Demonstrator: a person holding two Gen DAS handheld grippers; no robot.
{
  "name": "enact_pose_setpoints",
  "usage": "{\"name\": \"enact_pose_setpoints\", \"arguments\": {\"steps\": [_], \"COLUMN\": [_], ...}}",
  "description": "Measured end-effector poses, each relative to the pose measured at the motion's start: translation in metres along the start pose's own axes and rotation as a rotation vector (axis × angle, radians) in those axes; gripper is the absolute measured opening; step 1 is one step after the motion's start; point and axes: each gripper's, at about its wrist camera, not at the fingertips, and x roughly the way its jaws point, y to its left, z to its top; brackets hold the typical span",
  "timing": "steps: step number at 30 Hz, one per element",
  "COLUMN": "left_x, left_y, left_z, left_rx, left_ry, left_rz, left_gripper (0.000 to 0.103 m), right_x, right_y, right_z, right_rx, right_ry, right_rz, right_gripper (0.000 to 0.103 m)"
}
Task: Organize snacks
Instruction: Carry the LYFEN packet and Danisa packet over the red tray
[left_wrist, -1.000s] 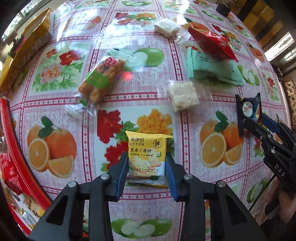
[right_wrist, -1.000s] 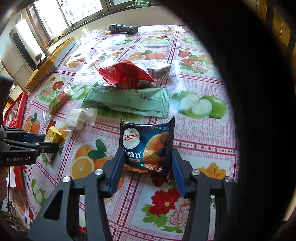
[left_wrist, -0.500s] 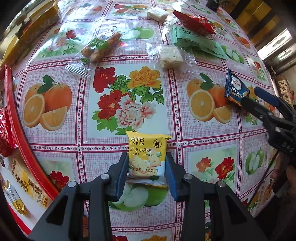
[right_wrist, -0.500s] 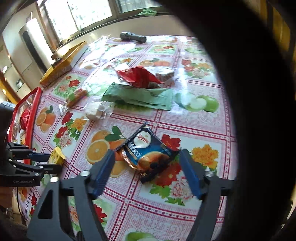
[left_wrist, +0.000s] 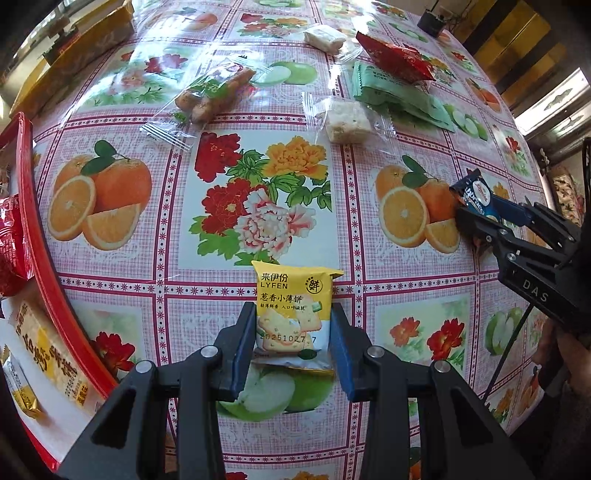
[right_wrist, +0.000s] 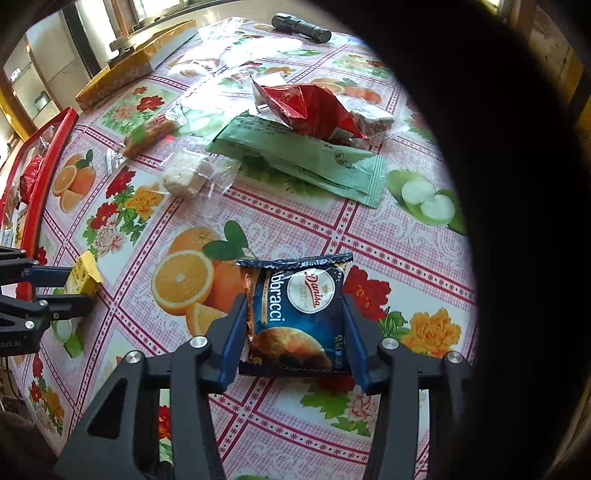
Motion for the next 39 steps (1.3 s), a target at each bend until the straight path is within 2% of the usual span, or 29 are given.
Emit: {"name": "enact_pose_setpoints", "arguments": {"steps": [6, 11, 18, 31, 39], "left_x": [-0.006, -0.01, -0.017, -0.046, -0.063], "left_y": [-0.002, -0.009, -0.016, -0.008, 0.008], "left_z": [-0.021, -0.043, -0.07, -0.096, -0.102], "left_rx": [-0.002, 0.04, 0.074, 0.144, 0.12], "left_ry": [-0.029, -0.047, -0.052, -0.105, -0.146], "left_rz": [-0.036, -0.013, -0.01, -0.007, -0.009], "left_gripper": [0.038, 0.038, 0.038, 0.038, 0.038], "right_x": [-0.017, -0.029, -0.038, -0.048, -0.055], "right_y": [0.005, 0.015, 0.034, 0.073, 0.106], "right_z": [-0.039, -0.067, -0.087, -0.092, -0.083], "right_rx": [0.109, 0.142, 0.17, 0.18, 0.135], "right_ry": [-0.017, -0.038, -0.05, -0.065, -0.078], "right_rz": [0.033, 0.037, 0.049, 0.088, 0.138], "right_gripper": [0.05, 0.05, 0.05, 0.05, 0.05]}}
